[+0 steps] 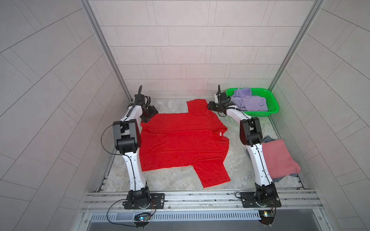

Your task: Fold and stack the t-shirts

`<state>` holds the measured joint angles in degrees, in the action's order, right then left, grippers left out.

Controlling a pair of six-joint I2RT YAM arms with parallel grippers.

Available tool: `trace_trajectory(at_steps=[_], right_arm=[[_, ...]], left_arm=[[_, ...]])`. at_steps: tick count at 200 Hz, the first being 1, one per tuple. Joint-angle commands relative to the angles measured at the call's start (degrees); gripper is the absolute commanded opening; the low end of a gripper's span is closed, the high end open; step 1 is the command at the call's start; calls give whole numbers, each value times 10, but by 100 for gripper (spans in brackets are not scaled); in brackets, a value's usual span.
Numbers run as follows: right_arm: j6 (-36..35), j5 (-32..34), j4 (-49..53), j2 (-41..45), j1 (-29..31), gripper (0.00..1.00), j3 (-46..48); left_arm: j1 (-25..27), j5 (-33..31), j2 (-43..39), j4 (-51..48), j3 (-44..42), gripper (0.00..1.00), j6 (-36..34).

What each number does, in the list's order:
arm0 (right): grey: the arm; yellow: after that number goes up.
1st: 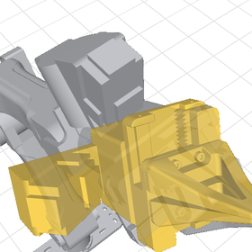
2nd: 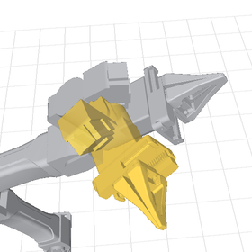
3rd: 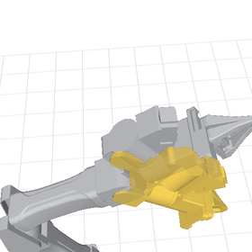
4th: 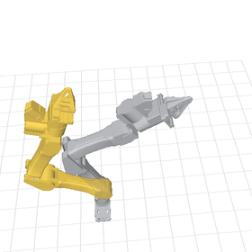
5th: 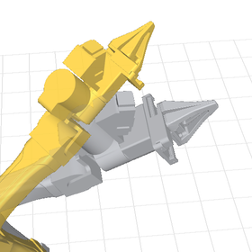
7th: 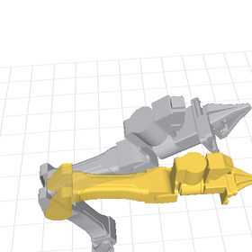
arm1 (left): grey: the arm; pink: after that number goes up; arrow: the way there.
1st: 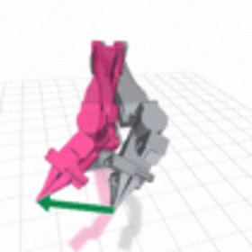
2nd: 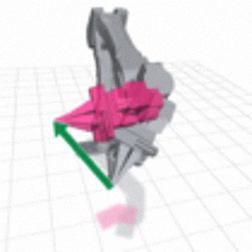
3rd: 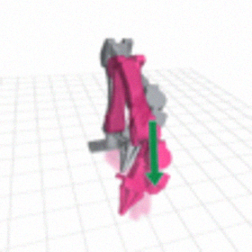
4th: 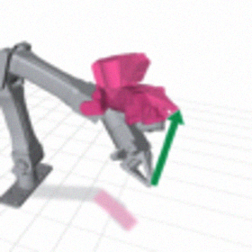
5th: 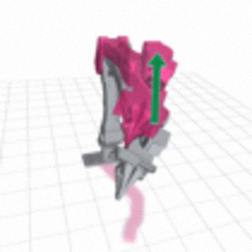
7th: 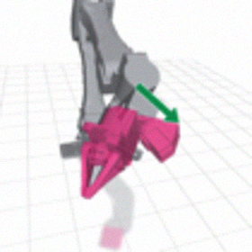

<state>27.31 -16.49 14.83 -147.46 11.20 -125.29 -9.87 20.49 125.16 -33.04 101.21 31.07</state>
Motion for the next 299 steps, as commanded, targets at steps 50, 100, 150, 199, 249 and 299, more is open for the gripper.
trace_trajectory(at_steps=[50, 100, 150, 199, 249, 299], right_arm=[[48, -109, 39, -46, 3, 54, -70], [81, -140, 50, -72, 9, 41, -91], [82, -113, 53, -70, 9, 41, -102], [28, 58, 95, -40, 10, 49, -109], [-6, 63, 156, -59, 24, 56, -117], [10, 30, 147, -64, 17, 42, -129]], left_arm=[[-30, -126, 54, -50, 85, 80, -14], [-39, -164, 123, -78, 176, 80, -22], [-44, -192, 144, -75, 200, 80, -29], [-46, -234, 143, -75, 199, 80, -34], [-45, -229, 150, -73, 200, 80, -32], [-43, -219, 171, -65, 221, 79, -34]])
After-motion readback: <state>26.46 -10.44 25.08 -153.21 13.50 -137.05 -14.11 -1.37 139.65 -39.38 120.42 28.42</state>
